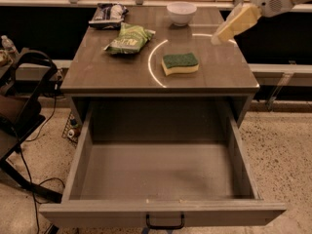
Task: Pick sponge
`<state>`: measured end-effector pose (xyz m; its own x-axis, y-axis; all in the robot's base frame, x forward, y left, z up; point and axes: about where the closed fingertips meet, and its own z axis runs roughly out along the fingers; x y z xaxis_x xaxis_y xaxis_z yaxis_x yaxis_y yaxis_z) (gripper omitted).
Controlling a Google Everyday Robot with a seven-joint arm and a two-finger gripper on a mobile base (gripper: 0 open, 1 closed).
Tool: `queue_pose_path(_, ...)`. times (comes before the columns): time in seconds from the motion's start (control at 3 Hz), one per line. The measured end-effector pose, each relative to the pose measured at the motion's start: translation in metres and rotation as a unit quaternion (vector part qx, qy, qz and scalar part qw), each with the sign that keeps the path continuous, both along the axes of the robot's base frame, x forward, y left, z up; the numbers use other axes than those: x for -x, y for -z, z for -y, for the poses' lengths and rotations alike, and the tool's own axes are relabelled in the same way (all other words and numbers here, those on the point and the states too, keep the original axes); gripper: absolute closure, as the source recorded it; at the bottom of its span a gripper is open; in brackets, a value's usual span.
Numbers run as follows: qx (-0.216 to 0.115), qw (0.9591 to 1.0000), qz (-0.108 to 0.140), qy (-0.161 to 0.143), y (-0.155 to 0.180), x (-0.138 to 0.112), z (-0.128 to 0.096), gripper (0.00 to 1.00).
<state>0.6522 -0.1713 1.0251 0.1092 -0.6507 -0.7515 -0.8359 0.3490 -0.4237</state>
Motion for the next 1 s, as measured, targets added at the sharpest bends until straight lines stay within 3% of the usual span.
queue_pose_path(0.33,0.005,0.9993,-0.036,0.01,0.028,-0.031,-0.003,0.0)
queue_pose_path(0.67,-0.013,0.9968,-0.078,0.01,0.079,-0.057,-0.007,0.0)
queue_pose_path(1.0,-0.031,0.9953,-0.091,0.002,0.107,-0.068,-0.016,0.0)
